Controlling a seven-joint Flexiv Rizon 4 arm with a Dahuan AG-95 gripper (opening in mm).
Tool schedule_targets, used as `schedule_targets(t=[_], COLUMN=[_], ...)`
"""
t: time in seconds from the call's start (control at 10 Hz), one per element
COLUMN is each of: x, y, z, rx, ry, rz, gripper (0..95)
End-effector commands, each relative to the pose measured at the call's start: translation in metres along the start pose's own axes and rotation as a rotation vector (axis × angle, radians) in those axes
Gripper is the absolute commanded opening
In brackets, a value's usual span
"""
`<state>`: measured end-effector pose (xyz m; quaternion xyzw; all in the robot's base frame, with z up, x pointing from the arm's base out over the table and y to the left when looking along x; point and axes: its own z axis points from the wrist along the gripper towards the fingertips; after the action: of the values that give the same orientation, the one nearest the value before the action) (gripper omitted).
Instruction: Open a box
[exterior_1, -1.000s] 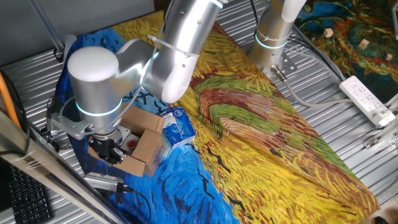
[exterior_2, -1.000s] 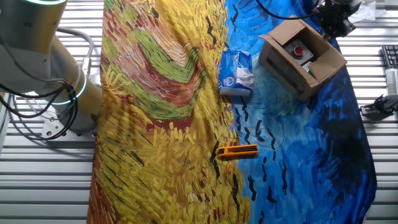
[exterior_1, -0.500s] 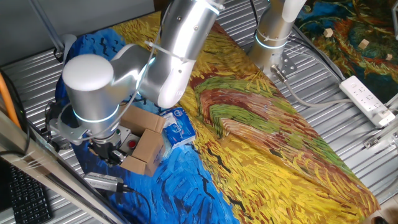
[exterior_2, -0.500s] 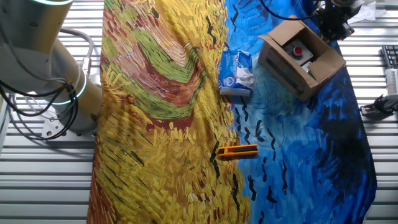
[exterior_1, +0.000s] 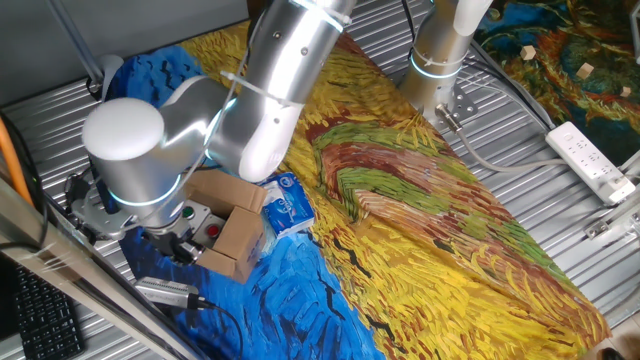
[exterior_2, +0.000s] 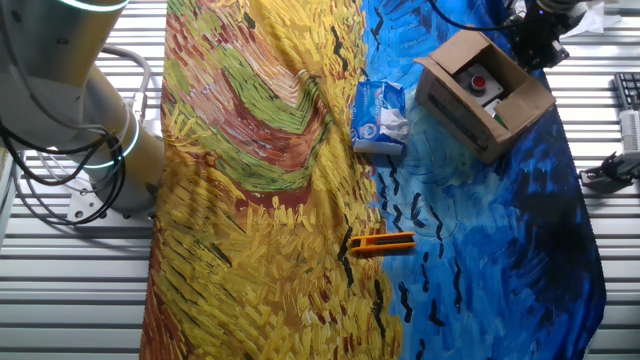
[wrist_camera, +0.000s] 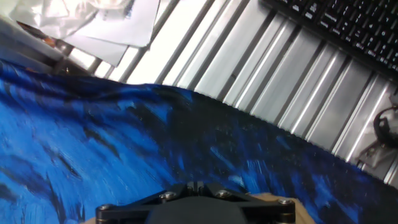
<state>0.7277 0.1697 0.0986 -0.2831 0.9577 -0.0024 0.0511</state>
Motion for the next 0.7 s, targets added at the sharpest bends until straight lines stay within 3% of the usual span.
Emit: schedule_targets(t=[0.1, 0.6, 0.7], x=[0.0047, 0.0048, 0.0034], y=[0.0002, 0.0002, 0.0010], z=[0.0010, 0.0010, -0.0041], rx=[0.001, 0.003, 0.007], ry=[0.004, -0.010, -0.016], rz=[-0.001, -0.002, 0.002], gripper=[0.0, 0.0, 0.0])
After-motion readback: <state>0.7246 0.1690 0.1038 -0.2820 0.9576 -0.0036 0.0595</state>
